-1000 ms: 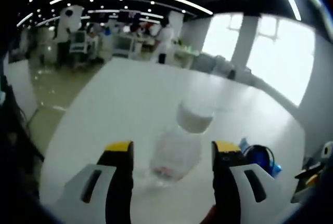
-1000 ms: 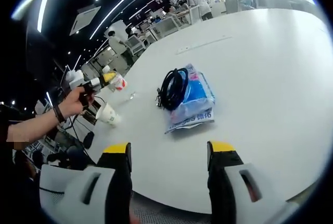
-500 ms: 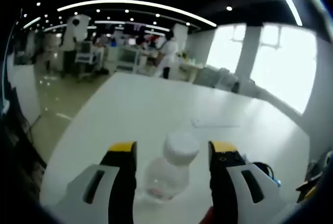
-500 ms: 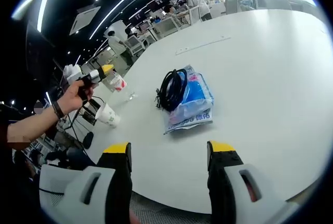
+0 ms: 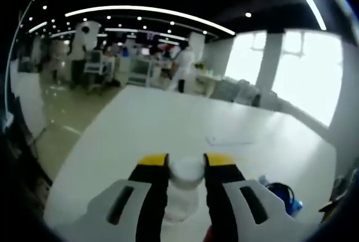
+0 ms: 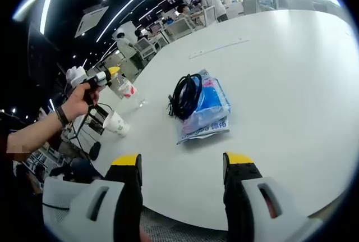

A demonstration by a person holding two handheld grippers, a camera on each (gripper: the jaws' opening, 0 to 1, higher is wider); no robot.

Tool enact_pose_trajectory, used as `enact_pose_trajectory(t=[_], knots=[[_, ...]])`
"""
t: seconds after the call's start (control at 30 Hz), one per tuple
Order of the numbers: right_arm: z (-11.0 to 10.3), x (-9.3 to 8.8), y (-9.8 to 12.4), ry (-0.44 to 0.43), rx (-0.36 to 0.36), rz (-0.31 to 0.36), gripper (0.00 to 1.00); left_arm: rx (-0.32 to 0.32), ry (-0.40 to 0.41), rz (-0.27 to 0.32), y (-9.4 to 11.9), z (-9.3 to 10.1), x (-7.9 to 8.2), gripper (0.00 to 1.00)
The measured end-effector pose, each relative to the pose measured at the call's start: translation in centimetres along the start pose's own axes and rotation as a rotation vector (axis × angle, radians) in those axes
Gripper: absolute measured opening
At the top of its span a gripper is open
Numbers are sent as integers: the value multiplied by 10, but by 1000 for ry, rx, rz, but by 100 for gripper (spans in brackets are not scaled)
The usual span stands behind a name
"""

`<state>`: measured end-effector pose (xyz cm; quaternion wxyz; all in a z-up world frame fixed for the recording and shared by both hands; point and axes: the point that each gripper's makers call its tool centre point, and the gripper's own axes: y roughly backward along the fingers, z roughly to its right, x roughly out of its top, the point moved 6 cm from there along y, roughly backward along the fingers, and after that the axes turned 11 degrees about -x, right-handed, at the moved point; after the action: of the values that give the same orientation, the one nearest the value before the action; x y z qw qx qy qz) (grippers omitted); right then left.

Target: Arrange the tabletop items into an orderly group along one side of the table until the central work area is clear of visible clutter.

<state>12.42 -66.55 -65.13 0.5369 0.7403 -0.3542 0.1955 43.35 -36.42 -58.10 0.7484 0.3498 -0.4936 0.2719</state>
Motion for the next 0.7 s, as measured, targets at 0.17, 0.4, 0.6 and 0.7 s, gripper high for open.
enact_pose_trajectory(t=[0.17,0.4,0.6,0.7], knots=[[-1,0,2,3,2,-1,58,-83,-37,-48,-2,0,-1,22],[-1,0,1,-2,2,0,59,-260,-79,-83,-2,-1,0,22],[-5,-1,1,16,13,-7,58,-329,-129,-141,-1,3,0,22],[-5,-2,2,20,14,-10,58,-326,-117,-143,-1,3,0,22]])
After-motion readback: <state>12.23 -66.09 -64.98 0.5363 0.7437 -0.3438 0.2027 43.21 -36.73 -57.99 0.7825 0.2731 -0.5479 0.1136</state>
